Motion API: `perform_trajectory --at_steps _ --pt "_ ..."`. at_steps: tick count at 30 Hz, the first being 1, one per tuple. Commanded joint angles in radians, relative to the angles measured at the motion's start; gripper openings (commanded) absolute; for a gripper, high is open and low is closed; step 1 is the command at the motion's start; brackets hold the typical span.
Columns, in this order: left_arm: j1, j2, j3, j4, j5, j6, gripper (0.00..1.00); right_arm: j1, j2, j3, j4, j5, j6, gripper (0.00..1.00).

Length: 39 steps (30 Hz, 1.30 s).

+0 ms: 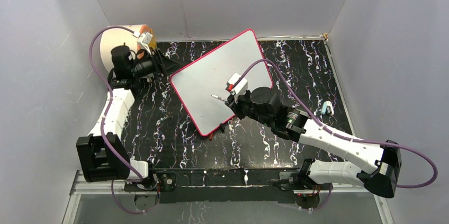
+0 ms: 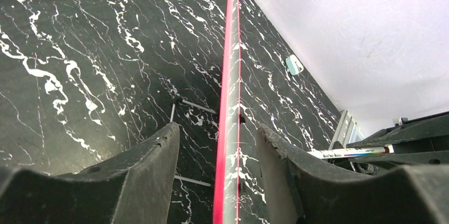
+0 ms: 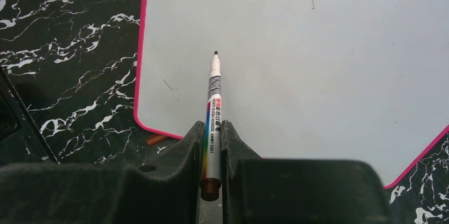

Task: Write a sentence on the whiteboard
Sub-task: Adjust the whiteboard at the center of the board.

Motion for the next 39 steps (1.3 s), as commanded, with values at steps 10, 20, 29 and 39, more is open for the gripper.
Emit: perform_trajectory --at_steps 10,20,29,39 --pt "-0.051 0.235 0.295 -0.282 0.104 0.087 0.48 0.007 0.005 0.086 0.032 0.063 -0.059 0.0" --pt "-0.103 0.296 0.408 -0.349 0.079 0.075 0.49 0.006 0.031 0.095 0.044 0.073 -0.074 0.0" --pt "-0.145 0.328 0.463 -0.52 0.046 0.198 0.45 0.008 0.045 0.108 0.047 0.072 -0.078 0.0" --pt "-0.149 0.315 0.456 -0.549 0.095 0.237 0.14 0.012 0.064 0.143 0.015 0.065 -0.083 0.0"
